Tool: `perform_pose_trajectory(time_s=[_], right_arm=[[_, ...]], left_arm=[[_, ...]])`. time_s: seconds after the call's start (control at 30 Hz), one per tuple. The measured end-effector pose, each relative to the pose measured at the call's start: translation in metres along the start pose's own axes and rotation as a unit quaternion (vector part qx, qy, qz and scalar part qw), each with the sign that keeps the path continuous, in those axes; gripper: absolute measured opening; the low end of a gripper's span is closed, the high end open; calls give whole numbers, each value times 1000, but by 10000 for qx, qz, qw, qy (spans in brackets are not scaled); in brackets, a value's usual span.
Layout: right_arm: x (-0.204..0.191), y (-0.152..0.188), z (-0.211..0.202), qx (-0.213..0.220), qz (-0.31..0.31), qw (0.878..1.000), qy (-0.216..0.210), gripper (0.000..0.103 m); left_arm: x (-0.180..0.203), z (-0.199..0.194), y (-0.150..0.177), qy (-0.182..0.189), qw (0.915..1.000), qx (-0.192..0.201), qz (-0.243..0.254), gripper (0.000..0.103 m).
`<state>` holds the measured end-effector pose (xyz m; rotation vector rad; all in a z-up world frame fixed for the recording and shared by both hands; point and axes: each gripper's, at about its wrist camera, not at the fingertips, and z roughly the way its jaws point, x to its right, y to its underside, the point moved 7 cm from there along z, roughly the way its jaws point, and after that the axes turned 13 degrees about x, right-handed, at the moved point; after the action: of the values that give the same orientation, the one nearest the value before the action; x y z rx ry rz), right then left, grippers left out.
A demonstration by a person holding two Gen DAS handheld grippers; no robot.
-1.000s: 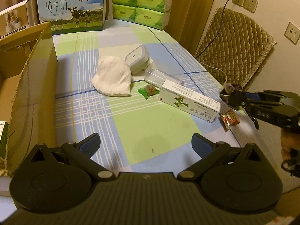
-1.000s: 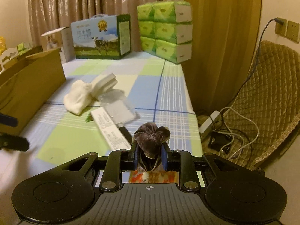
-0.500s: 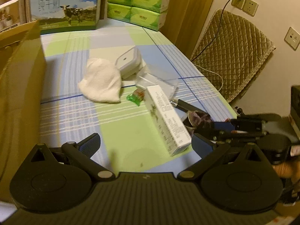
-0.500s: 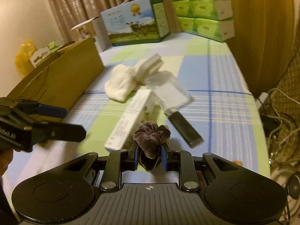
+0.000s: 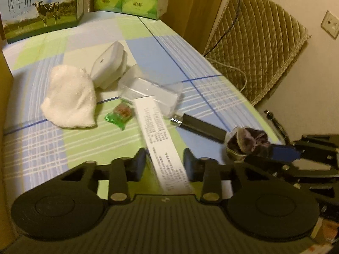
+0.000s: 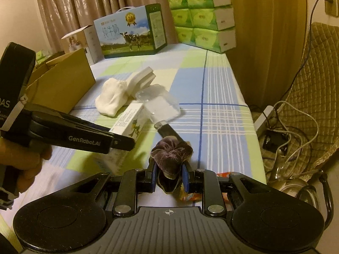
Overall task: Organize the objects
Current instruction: 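Grasp the white medicine box with the left tool while the right holds the scrunchie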
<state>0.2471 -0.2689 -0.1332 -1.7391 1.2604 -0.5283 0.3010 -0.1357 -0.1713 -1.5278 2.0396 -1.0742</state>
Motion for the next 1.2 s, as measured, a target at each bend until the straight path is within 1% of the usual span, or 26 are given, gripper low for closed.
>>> perform_pose_trajectory(time_s=[0.03,0.07,0.2,0.27,0.3,0.33,0.37,0.57,0.63,0.67,0.73,0.93,1.1,1.2], right_arm=[[-1,0,-1,4,11,10000,-15,21],[-3,0,-1,3,10,10000,-36,21],[-13,0,-2,18,-5,9999,-126,21],[-18,1,-1,-5,-19,9999,-136,21],[-20,2,1,-34,-26,9999,-124,21],[-21,3,2,-56,-36,9999,-98,21],[-21,4,3,-74,-35,9999,-76,21],[-22,3,3,-122,36,9999,-3,21],[-22,3,2,-134,18,9999,11,21],[-22,2,2,-136,7,9999,13,21],[-23,2,1,-146,0,9999,20,21],[-26,0,-1,-162,-13,9999,48,21],[-35,-9,-10,-81,-56,9999,47,21],[-42,-21,-19,14,-94,9999,54,21]], left_arm=[[-2,-5,2,-52,10000,-35,73,22],[-4,-10,5,-98,9998,-76,148,21],[-12,-36,25,-301,9970,-306,639,21],[-15,-41,30,-367,9957,-340,780,22],[-17,-41,31,-405,9955,-336,790,23],[-18,-39,30,-438,9954,-337,785,28],[-19,-37,28,-461,9953,-327,786,31],[-13,-17,20,-451,9947,-369,850,31],[-12,-13,21,-450,9942,-395,890,30],[-11,-12,21,-453,9940,-419,898,21],[-11,-12,22,-457,9941,-435,879,21],[-8,-23,19,-439,9942,-406,891,21],[-4,-42,6,-453,9945,-250,906,21],[-1,-60,-7,-399,9954,-102,861,21]])
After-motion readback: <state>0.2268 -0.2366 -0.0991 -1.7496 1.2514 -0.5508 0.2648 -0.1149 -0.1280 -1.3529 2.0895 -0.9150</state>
